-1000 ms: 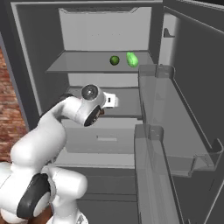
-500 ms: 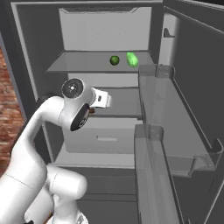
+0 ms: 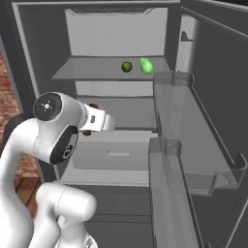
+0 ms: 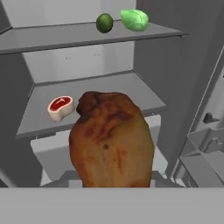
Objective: Gather the corn and avocado from the fridge and place them on a tray on the dining counter. Then gather the steak and chicken drumstick from the fridge and place them on the other tray.
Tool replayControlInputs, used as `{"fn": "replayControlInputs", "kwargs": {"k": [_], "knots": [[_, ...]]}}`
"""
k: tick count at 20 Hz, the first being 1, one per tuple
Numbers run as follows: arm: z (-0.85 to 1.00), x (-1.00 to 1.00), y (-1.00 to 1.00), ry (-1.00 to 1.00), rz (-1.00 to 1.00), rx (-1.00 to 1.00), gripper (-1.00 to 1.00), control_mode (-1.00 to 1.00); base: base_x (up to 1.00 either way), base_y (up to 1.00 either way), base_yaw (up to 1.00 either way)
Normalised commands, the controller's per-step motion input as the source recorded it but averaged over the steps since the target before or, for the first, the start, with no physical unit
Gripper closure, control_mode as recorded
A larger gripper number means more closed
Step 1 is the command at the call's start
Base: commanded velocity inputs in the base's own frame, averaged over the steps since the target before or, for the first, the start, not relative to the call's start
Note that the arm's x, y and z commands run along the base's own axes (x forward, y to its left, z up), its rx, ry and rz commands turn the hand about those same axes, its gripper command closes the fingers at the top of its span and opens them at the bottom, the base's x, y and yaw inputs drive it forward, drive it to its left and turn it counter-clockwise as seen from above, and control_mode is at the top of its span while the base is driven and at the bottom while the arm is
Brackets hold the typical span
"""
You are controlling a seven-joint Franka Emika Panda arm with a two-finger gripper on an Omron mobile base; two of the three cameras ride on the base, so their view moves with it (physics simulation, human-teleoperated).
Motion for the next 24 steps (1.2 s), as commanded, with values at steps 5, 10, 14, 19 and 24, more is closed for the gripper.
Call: {"fn": "replayControlInputs", "kwargs": {"k": [5,10,14,19,24], "knots": [[0.03,-0.91,0.36,0.00,-0.04,-0.01,1.00,-1.00,0.00,0.00,0.00],[-0.09,-0.40,0.38,0.06,-0.02,-0.09,1.00,-1.00,0.00,0.00,0.00],[-0.01,0.00,0.05,0.02,0.00,0.00,1.00,-1.00,0.00,0.00,0.00],[-0.02,-0.05,0.01,0.00,0.00,0.00,1.00,1.00,-0.61,0.19,0.00],[0.00,0.00,0.00,0.00,0.00,0.00,1.00,1.00,-0.72,0.46,-0.02]]}}
